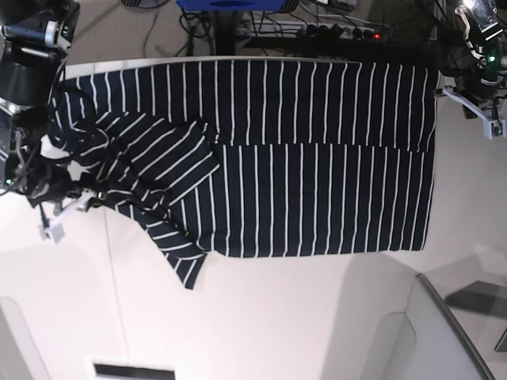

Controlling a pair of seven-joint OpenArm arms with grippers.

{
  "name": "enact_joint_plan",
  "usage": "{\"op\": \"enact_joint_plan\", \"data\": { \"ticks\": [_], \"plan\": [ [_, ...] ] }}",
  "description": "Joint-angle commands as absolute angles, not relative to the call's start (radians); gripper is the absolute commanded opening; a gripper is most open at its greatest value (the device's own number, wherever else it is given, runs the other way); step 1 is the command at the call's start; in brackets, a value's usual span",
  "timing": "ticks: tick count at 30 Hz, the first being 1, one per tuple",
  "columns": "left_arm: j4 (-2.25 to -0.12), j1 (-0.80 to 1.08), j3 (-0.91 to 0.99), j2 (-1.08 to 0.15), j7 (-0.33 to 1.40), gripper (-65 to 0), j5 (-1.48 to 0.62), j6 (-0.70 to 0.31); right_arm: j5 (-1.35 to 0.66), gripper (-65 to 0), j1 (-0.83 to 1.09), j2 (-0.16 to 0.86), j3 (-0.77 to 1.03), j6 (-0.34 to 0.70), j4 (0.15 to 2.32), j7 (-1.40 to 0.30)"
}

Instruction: Layout the t-shirt on the table in an organized manner, then fold the t-shirt properly

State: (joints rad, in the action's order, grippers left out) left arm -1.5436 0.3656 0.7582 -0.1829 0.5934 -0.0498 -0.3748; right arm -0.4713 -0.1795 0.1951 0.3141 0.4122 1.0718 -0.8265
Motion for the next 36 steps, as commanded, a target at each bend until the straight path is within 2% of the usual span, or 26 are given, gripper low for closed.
{"op": "enact_joint_plan", "data": {
  "ticks": [1, 2, 4, 5, 11, 18, 25, 34, 36],
  "plan": [
    [-1.554, 0.364, 0.766, -0.199, 0.575, -65.0, -0.053, -0.371, -0.489, -45.9, -0.203, 0.208, 0.320, 0.421, 1.084, -0.814],
    [-1.552, 0.364, 0.766, -0.199, 0.575, -65.0, -0.054, -0.371, -0.489, -50.1, -0.205, 0.208, 0.323, 0.421, 1.084, -0.817],
    [-1.547, 0.364, 0.763, -0.200, 0.575, -65.0, -0.054, -0.371, -0.490, -62.6, -0.205, 0.208, 0.323, 0.421, 1.084, -0.819],
    [-1.549, 0.364, 0.762, -0.200, 0.575, -65.0, -0.054, -0.371, -0.490, -65.0, -0.205, 0.206, 0.323, 0.421, 1.084, -0.819],
    [-1.547, 0.314, 0.766, -0.216, 0.579, -65.0, -0.045, -0.371, -0.490, -65.0, -0.205, 0.188, 0.325, 0.421, 1.096, -0.819],
    [-1.534, 0.237, 0.759, -0.286, 0.665, -65.0, -0.045, -0.371, -0.492, -65.0, -0.180, 0.166, 0.325, 0.418, 1.248, -0.846],
    [-1.529, 0.245, 0.760, -0.286, 0.668, -65.0, -0.053, -0.371, -0.489, -64.8, -0.179, 0.151, 0.432, 0.418, 1.251, -0.875],
    [-1.527, 0.242, 0.759, -0.285, 0.668, -65.0, -0.054, -0.371, -0.489, -64.5, -0.179, 0.145, 0.437, 0.418, 1.260, -0.983],
    [-1.527, 0.242, 0.759, -0.285, 0.668, -65.0, -0.054, -0.371, -0.489, -58.2, -0.179, 0.145, 0.435, 0.418, 1.260, -0.983]
  ]
}}
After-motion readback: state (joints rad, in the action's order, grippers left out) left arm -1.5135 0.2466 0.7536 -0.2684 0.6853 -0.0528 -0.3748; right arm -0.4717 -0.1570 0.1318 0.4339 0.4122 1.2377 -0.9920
